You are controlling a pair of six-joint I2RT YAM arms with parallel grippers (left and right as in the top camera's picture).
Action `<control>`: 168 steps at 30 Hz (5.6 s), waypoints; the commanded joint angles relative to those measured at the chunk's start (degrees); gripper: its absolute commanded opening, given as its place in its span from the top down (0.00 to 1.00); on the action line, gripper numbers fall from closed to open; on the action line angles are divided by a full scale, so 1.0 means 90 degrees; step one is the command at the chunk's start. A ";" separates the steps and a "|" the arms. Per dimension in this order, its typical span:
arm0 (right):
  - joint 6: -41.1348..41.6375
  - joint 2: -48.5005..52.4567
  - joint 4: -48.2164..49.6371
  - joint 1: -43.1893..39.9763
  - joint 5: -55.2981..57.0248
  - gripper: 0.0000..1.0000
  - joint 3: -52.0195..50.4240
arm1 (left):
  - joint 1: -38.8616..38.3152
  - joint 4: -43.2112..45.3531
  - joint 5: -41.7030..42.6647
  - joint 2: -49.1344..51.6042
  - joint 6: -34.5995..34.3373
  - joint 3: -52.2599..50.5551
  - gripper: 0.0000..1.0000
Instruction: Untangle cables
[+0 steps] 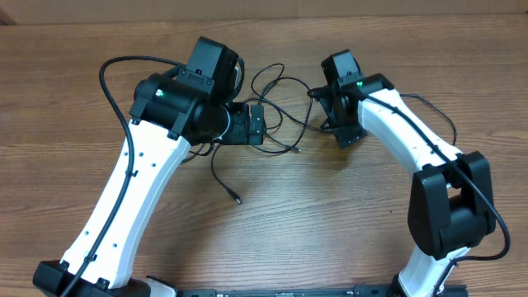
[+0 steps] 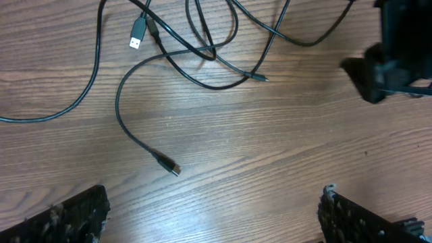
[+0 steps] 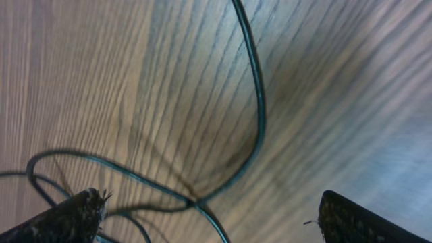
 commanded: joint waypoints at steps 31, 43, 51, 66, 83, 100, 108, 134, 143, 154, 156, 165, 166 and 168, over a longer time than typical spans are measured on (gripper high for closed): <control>0.1180 0.0576 0.2710 0.0459 -0.0474 0.76 -0.1610 | 0.0022 0.0102 0.0386 -0.0044 0.0002 -0.0034 0.02; -0.2086 0.0163 0.4328 0.0189 -0.0423 0.96 -0.1559 | 0.0024 0.0138 0.0330 -0.0044 0.0029 -0.0034 0.00; -0.4056 -0.1314 0.4211 -0.0138 -0.0542 0.96 -0.1464 | 0.0024 0.0296 0.0335 -0.0044 0.0027 -0.0034 0.00; -0.4214 -0.3395 0.3781 -0.1838 0.0563 0.96 -0.1464 | 0.0032 0.0107 0.0359 -0.0041 0.0027 -0.0036 0.00; -0.5666 -0.2866 0.3502 -0.5943 -0.0884 0.41 -0.1467 | 0.0022 0.0180 0.0588 -0.0041 -0.0126 -0.0036 0.00; -0.7771 -0.2601 0.1967 -0.5309 -0.2924 0.06 -0.1545 | 0.0022 0.0085 0.0731 -0.0041 -0.0087 -0.0036 0.00; -1.0846 -0.2591 0.0845 -0.4884 -0.2892 0.05 -0.1807 | 0.0022 0.0126 0.0182 -0.0041 -0.0090 -0.0036 0.00; -1.1276 -0.2518 0.2096 -0.4896 -0.1724 0.18 -0.3723 | 0.0024 0.0282 -0.0005 -0.0041 0.0131 -0.0036 0.00; -1.1094 -0.1877 0.2773 -0.4898 -0.1724 0.42 -0.4184 | 0.0024 0.0299 -0.0007 -0.0041 0.0180 -0.0036 0.00; -1.0962 -0.0996 0.3135 -0.4889 -0.2025 0.96 -0.4189 | 0.0024 0.0296 -0.0007 -0.0041 0.0180 -0.0036 0.00; -1.0960 -0.1008 0.3334 -0.4884 -0.2613 0.96 -0.4148 | 0.0024 0.0316 -0.0007 -0.0041 0.0177 -0.0036 0.00; -0.8857 -0.1027 0.4891 -0.4884 -0.5843 0.96 -0.3677 | 0.0022 0.0437 0.0010 -0.0041 0.0175 -0.0036 0.00; -0.8308 -0.1027 0.5187 -0.4884 -0.6098 0.96 -0.3638 | 0.0022 0.0454 0.0015 -0.0041 0.0172 -0.0036 0.00; -0.7162 -0.1027 0.5790 -0.4884 -0.6696 0.96 -0.3577 | 0.0022 0.0498 0.0015 -0.0039 0.0175 -0.0036 0.00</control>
